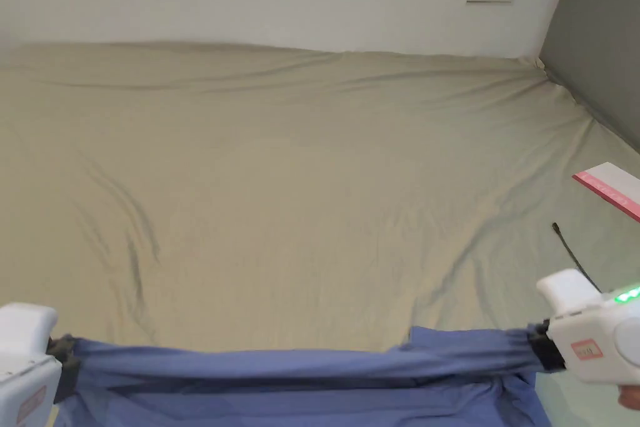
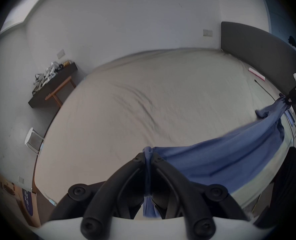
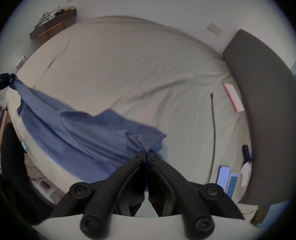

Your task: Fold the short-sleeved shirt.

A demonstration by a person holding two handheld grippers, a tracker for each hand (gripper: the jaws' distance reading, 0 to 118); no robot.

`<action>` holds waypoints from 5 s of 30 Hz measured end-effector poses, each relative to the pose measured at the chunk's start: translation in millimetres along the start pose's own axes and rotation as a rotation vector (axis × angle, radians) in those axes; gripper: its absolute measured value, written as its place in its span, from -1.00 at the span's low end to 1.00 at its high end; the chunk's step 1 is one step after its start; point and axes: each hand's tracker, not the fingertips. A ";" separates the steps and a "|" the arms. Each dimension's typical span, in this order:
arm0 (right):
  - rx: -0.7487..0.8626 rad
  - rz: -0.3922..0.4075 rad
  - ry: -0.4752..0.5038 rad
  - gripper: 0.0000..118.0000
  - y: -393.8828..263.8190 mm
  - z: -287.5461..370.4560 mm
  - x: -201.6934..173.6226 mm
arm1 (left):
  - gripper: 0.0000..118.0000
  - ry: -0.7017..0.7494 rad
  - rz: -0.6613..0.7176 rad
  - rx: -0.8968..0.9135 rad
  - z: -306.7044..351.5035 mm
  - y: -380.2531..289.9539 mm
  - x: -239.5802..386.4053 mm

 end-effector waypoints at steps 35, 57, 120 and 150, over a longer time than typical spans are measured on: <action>0.280 -0.200 -0.117 0.59 27.6 55.3 2.9 | 0.94 -0.061 0.081 0.156 29.8 26.7 -4.8; 0.988 -0.064 -0.264 -0.98 72.6 190.1 -159.3 | -1.00 0.042 0.122 0.804 162.4 91.1 96.8; 0.675 -0.131 -0.109 -0.97 46.1 134.6 -141.7 | -0.82 -0.738 0.661 -0.265 -131.8 -86.2 -90.7; 0.682 -0.169 -0.104 -0.97 42.8 135.4 -140.4 | -0.82 -0.411 0.474 -0.245 -21.6 -3.1 -107.6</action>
